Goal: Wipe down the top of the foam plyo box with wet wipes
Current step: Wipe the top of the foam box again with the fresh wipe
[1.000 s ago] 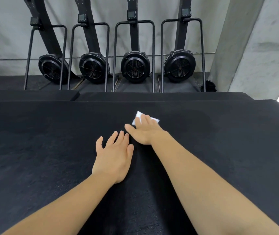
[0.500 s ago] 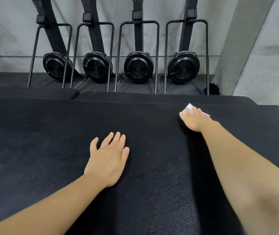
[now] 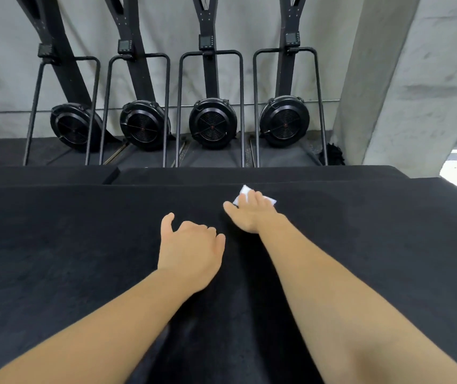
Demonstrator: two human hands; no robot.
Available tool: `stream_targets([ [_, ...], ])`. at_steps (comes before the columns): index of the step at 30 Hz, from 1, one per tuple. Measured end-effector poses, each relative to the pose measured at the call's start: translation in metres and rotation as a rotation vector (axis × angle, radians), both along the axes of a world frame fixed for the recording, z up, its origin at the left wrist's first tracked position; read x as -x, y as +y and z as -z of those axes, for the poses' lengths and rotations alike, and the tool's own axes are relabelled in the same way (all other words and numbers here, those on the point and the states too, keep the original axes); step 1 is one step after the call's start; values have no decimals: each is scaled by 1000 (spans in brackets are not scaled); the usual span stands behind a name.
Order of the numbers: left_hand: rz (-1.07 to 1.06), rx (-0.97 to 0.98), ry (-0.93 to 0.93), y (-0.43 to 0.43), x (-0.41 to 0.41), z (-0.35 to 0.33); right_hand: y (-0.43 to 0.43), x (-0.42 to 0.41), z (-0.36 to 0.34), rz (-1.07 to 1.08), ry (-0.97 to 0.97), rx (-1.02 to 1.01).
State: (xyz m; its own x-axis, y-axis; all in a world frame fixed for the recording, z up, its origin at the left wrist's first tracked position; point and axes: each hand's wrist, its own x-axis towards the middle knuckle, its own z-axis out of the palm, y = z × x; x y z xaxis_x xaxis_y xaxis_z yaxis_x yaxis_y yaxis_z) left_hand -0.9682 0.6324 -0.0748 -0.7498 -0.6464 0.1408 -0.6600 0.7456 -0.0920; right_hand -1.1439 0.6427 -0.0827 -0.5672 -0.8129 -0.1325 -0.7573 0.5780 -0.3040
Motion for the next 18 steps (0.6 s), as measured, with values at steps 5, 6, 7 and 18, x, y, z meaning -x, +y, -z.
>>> stream_targets([
  [5,-34,-30,10,-5,34,15,-34,-16,-2,-91,-263,79],
  [6,-34,-35,26,-5,39,19,-34,-10,-2,-91,-271,83],
  [7,-33,-37,45,-4,44,23,-33,-3,-1,-99,-232,78],
  [18,-56,-40,51,-1,50,40,31,126,7,178,30,46],
])
